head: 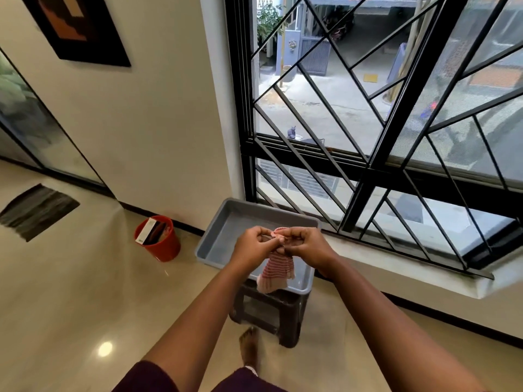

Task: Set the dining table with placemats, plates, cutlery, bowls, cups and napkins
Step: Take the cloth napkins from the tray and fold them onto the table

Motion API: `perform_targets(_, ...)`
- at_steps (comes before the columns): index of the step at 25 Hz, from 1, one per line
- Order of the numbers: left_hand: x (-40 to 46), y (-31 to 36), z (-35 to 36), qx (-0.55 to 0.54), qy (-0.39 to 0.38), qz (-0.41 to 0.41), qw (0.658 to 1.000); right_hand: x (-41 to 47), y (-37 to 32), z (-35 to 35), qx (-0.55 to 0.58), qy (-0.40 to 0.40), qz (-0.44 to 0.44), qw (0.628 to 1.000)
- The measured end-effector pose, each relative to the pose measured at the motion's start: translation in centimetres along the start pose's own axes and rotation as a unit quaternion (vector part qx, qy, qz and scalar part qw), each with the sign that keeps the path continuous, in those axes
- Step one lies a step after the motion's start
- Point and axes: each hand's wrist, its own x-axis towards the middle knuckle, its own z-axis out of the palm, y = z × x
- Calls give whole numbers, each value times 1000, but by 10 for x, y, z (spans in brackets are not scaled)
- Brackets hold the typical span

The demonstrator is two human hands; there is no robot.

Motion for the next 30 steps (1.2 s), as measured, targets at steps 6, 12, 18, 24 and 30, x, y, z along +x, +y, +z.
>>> perform_targets(6, -4, -3, 7, -119, 35, -78, 989, -2, 5, 6, 16, 76, 25, 997)
perform_targets(12, 2, -2, -9, -259, 38, -129, 956, 2, 11, -10, 72, 81, 73, 992)
perform_targets(18, 5, -2, -8, -177, 30, -82, 980, 11, 23, 19, 33, 111, 30, 993)
perform_targets(24, 15, -12, -53, -192, 130, -80, 969, 16, 15, -21, 195, 314, 124, 921)
perform_targets(30, 13, -6, -27, -123, 80, -51, 988, 19, 4, 10, 101, 197, 84, 972)
